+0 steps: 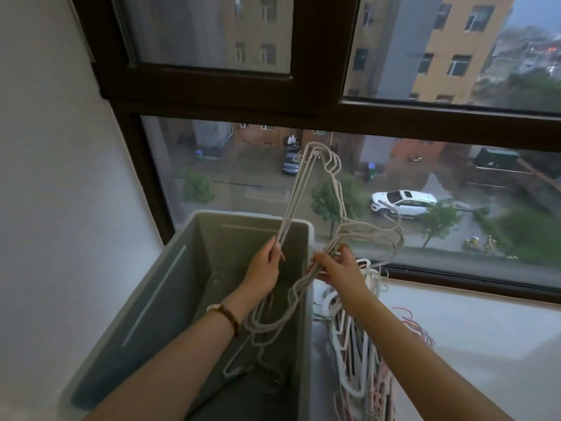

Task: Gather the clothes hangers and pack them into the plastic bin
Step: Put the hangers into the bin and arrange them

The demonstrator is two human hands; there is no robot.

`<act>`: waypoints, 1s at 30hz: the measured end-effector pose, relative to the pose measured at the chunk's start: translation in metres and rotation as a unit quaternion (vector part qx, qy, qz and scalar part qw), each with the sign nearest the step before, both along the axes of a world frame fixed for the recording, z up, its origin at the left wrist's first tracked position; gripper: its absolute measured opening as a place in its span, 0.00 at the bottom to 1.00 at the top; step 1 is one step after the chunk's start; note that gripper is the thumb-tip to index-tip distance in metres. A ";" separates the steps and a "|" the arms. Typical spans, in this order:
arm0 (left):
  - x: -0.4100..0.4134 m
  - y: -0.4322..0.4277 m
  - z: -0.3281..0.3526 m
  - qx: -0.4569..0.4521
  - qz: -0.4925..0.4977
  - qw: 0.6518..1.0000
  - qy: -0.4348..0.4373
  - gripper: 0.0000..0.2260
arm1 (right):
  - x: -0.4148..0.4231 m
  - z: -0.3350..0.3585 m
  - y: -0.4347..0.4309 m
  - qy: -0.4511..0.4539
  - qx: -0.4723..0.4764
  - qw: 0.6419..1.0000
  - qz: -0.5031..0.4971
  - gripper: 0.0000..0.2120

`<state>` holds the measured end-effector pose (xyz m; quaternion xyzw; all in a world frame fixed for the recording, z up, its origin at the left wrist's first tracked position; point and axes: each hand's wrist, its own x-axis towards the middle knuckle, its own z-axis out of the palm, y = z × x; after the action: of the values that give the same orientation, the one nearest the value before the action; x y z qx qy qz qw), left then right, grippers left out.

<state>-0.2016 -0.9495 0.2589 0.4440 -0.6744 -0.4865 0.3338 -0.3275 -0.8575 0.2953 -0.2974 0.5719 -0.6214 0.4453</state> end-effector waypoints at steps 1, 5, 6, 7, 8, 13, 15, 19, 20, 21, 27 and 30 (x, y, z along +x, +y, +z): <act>0.015 -0.007 -0.005 -0.010 0.003 1.000 -0.010 0.14 | 0.014 -0.004 -0.006 -0.014 0.005 1.000 -0.001 0.07; 0.071 -0.032 -0.028 0.010 -0.023 0.999 -0.031 0.12 | 0.066 -0.038 -0.024 -0.031 0.033 0.999 -0.008 0.07; 0.082 -0.037 -0.033 0.027 -0.035 0.998 -0.039 0.14 | 0.077 -0.047 -0.025 -0.034 0.043 0.998 -0.006 0.08; 0.093 -0.040 -0.039 0.038 -0.047 0.997 -0.046 0.15 | 0.087 -0.056 -0.026 -0.036 0.058 0.998 -0.004 0.10; 0.102 -0.043 -0.046 0.043 -0.057 0.996 -0.054 0.17 | 0.096 -0.064 -0.026 -0.039 0.076 0.996 -0.001 0.13; 0.134 -0.050 -0.091 0.063 -0.088 0.989 -0.097 0.17 | 0.135 -0.105 -0.027 -0.048 0.146 0.988 -0.019 0.17; 0.140 -0.050 -0.110 0.071 -0.081 0.990 -0.092 0.17 | 0.146 -0.116 -0.030 -0.038 0.151 0.988 -0.023 0.15; 0.152 -0.049 -0.136 0.079 -0.044 0.992 -0.087 0.16 | 0.164 -0.139 -0.040 0.007 0.206 0.978 -0.013 0.14; 0.155 -0.048 -0.142 0.081 -0.037 0.992 -0.087 0.16 | 0.168 -0.147 -0.043 0.010 0.222 0.975 -0.007 0.16; 0.159 -0.048 -0.147 0.088 -0.033 0.991 -0.092 0.16 | 0.171 -0.155 -0.046 0.007 0.239 0.971 -0.003 0.17; 0.176 -0.057 -0.191 0.138 -0.063 0.978 -0.143 0.15 | 0.179 -0.197 -0.051 -0.071 0.340 0.937 0.042 0.20; 0.179 -0.057 -0.210 0.160 -0.095 0.968 -0.169 0.15 | 0.177 -0.217 -0.050 -0.091 0.372 0.920 0.081 0.23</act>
<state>-0.0223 -1.0066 0.0488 0.5015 -0.6737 -0.5349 0.0921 -0.1509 -0.9076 0.0784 -0.0979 0.6931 -0.3503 0.6224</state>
